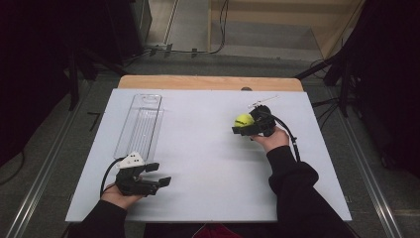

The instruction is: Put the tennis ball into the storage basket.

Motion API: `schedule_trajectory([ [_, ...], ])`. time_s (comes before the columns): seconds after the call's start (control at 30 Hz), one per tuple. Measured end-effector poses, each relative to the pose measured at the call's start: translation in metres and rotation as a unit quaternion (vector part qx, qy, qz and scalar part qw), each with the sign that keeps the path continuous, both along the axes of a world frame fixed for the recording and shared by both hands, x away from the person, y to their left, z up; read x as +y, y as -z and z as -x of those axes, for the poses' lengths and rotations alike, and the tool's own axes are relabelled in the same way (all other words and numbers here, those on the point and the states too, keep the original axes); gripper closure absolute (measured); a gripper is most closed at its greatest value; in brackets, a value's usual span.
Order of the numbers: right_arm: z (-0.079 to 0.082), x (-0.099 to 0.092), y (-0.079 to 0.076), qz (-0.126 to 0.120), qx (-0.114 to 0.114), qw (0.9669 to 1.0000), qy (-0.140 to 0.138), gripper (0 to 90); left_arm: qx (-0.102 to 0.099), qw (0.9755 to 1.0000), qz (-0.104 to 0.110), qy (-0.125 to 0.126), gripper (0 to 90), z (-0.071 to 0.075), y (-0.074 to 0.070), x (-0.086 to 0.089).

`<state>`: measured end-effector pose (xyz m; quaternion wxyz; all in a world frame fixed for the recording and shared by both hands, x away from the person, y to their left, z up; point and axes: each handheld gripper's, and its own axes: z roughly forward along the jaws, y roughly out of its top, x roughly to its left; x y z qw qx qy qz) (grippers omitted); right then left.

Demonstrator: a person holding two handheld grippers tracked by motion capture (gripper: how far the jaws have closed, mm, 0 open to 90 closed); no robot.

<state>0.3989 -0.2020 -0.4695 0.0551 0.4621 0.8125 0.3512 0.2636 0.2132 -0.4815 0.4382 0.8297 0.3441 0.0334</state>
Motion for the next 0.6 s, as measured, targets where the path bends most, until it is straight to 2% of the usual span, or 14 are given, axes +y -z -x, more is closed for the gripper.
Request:
schedule_trajectory([
  [0.3, 0.011, 0.010, -0.005, -0.003, -0.004, 0.9998, -0.022, 23.4, 0.001, 1.0000, 0.001, 0.000, 25.6, 0.000, -0.001, 0.000],
  [0.43, 0.016, 0.016, -0.008, 0.000, -0.009, 0.9993, -0.035, 23.4, 0.011, 0.9999, 0.001, -0.004, 25.7, 0.000, -0.001, -0.001],
  [0.6, 0.019, 0.022, -0.011, -0.003, -0.014, 0.9988, -0.047, 23.4, 0.003, 1.0000, -0.001, -0.005, 25.7, 0.000, -0.002, 0.000],
])
